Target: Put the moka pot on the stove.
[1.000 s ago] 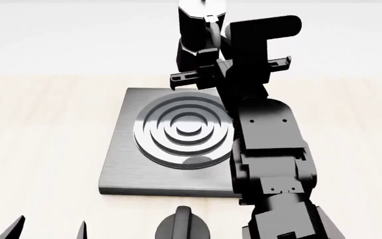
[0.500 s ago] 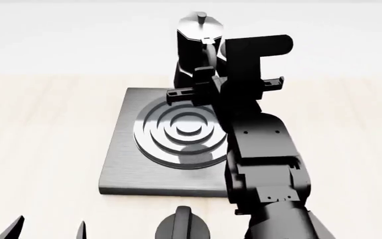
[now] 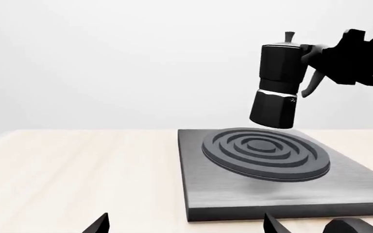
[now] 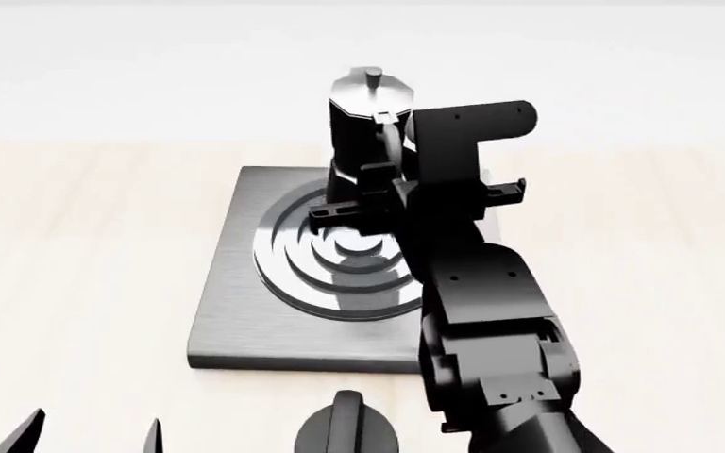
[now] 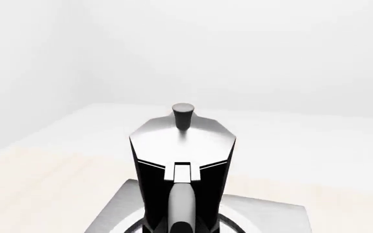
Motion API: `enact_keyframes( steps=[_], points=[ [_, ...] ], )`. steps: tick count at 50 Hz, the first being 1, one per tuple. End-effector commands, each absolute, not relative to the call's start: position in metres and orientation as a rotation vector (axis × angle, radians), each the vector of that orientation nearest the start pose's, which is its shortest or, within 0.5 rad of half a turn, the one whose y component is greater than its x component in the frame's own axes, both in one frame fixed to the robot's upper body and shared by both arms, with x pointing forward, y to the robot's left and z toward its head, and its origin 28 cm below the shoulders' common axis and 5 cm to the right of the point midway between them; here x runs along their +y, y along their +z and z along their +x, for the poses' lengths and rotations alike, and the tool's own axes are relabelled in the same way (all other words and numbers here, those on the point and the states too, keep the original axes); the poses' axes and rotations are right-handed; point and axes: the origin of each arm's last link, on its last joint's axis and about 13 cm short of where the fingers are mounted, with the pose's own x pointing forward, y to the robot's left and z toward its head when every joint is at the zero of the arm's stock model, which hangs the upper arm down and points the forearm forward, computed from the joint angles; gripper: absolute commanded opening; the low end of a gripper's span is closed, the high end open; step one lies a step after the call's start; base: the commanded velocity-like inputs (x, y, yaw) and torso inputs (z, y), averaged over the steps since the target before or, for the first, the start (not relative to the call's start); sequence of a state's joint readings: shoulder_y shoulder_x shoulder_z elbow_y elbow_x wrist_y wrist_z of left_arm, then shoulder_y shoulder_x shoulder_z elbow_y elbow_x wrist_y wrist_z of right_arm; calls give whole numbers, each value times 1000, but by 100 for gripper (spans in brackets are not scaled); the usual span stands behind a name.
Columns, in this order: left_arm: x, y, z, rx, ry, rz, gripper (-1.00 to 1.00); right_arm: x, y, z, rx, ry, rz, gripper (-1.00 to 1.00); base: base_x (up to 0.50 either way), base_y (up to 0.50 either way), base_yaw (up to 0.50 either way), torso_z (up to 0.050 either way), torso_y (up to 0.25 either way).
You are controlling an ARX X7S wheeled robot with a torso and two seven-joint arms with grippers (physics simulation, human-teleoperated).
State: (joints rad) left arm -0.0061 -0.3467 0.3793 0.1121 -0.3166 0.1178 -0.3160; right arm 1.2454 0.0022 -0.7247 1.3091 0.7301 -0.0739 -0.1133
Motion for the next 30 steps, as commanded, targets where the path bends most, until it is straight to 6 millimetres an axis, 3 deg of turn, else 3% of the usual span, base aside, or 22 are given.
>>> enact_keyframes(
  steps=[1,30],
  points=[
    [207,32,200,-100,-77,-29,100,-69,150,422,59,284,23,-100,0,0,0,0,10],
    [207,32,199,-99,-77,-27,100,-66,137,418,99,296,16,-100,0,0,0,0,1]
  ],
)
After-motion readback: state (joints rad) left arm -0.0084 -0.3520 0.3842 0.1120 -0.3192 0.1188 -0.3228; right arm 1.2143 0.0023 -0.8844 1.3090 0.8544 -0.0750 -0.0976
